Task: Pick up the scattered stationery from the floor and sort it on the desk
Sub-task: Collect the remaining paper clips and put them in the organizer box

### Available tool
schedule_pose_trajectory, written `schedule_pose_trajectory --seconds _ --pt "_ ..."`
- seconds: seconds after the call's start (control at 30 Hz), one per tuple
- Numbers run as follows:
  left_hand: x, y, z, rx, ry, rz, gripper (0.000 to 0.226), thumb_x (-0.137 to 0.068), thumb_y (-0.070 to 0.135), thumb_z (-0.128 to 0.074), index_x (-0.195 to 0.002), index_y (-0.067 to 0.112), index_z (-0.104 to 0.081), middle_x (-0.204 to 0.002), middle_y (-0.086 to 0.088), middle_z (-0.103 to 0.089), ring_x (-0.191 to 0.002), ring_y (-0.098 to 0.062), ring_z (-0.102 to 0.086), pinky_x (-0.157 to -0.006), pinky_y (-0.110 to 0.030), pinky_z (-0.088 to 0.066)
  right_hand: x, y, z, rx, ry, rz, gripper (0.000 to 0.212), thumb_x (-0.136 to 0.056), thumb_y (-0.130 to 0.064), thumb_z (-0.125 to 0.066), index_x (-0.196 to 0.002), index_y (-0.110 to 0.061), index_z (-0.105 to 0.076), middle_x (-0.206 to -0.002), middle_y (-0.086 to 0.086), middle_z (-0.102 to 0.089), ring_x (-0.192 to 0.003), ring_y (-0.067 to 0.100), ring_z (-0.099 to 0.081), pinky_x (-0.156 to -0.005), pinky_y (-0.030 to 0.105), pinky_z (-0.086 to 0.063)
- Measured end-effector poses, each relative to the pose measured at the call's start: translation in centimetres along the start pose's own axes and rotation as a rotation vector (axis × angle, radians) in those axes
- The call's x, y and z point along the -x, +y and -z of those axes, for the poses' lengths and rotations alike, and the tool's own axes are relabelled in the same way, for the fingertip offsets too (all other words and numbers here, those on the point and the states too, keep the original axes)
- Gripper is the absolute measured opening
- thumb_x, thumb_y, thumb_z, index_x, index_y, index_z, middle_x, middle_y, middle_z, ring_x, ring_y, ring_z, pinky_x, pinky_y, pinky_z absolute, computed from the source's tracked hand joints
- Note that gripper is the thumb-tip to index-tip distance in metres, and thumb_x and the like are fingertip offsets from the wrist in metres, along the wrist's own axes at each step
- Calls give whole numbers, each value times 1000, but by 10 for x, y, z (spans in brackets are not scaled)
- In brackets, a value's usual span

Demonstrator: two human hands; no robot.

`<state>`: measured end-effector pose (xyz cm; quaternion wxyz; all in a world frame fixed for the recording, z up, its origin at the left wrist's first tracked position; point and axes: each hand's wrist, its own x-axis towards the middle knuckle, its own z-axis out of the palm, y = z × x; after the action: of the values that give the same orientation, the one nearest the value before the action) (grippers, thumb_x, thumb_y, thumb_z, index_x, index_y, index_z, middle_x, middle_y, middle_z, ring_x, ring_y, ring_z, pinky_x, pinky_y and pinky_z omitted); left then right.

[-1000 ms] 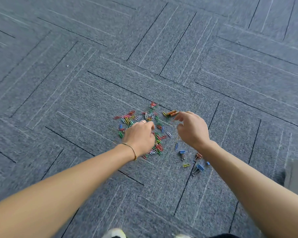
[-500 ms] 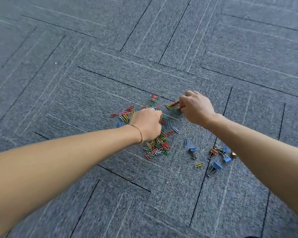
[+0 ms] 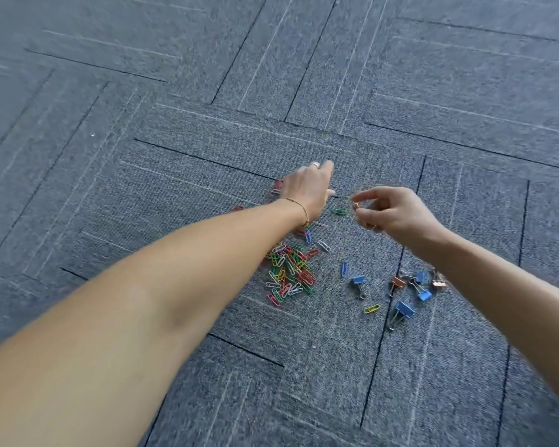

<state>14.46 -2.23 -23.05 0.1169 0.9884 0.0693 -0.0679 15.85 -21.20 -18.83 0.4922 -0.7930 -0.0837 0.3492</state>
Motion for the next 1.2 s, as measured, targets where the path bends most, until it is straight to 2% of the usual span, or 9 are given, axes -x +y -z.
schedule_pose_trajectory --seconds 0.2,0.37,0.47,0.53,0.67,0.83,1.0,1.1,1.2 --pt "-14 8 2 45 -40 -12 23 -95 14 -63 -115 14 -53 -99 -8 -66 -89 -27 -64 -78 -40 -55 16 6 16 -329 -54 -142 20 -100 -20 -57 -102 -7 -73 -78 9 -67 -67 20 -61 -61 28 -51" --pt "-7 14 14 555 -191 167 10 -94 16 -64 -94 21 -72 -89 6 -68 -91 -17 -66 -78 -30 -57 30 15 10 -339 -111 -243 33 -102 -33 -53 -73 -18 -59 -63 0 -55 -55 14 -51 -55 27 -45" --pt "17 19 22 1154 -488 365 19 -97 3 -55 -95 7 -73 -88 -7 -68 -83 -20 -66 -72 -28 -60 38 28 -1 106 -46 -188 38 -101 -32 -55 -67 -16 -54 -57 -1 -48 -50 13 -40 -52 25 -38" --pt "36 20 23 1314 -631 418 22 -100 5 -46 -103 4 -68 -81 -8 -65 -74 -17 -63 -66 -25 -56 42 39 -13 563 -23 -103 43 -97 -42 -55 -64 -15 -53 -58 -1 -53 -52 16 -47 -55 26 -42" --pt "66 19 22 1336 -743 455 14 -96 14 -46 -88 12 -57 -75 -3 -56 -61 -13 -53 -58 -21 -47 50 48 -36 1104 54 14 53 -90 -65 -51 -76 -15 -62 -72 3 -60 -69 26 -58 -66 32 -50" --pt "95 22 22 1227 -712 490 30 -98 32 -48 -70 22 -50 -59 6 -46 -48 -8 -39 -49 -19 -32 53 52 -46 1267 27 120 51 -93 -63 -52 -82 -14 -59 -68 -1 -51 -69 25 -59 -59 29 -39" --pt "113 26 19 917 -573 413 33 -98 33 -51 -69 18 -55 -52 5 -42 -42 -11 -33 -45 -23 -26 52 56 -40 1073 -16 68 40 -96 -50 -54 -81 -13 -60 -70 0 -58 -64 21 -55 -61 31 -48" --pt "118 38 10 746 -484 337 30 -99 31 -50 -84 11 -67 -57 3 -45 -47 -13 -34 -48 -25 -28 58 58 -20 465 -65 -25 32 -97 -31 -54 -79 -7 -67 -66 -2 -60 -57 16 -49 -57 28 -48" --pt "123 58 -4 561 -427 239 31 -98 33 -51 -86 11 -69 -59 4 -51 -50 -13 -42 -49 -24 -31 72 64 8 -152 -69 -123 31 -97 -15 -42 -72 -10 -59 -55 -3 -48 -49 15 -36 -47 25 -29"
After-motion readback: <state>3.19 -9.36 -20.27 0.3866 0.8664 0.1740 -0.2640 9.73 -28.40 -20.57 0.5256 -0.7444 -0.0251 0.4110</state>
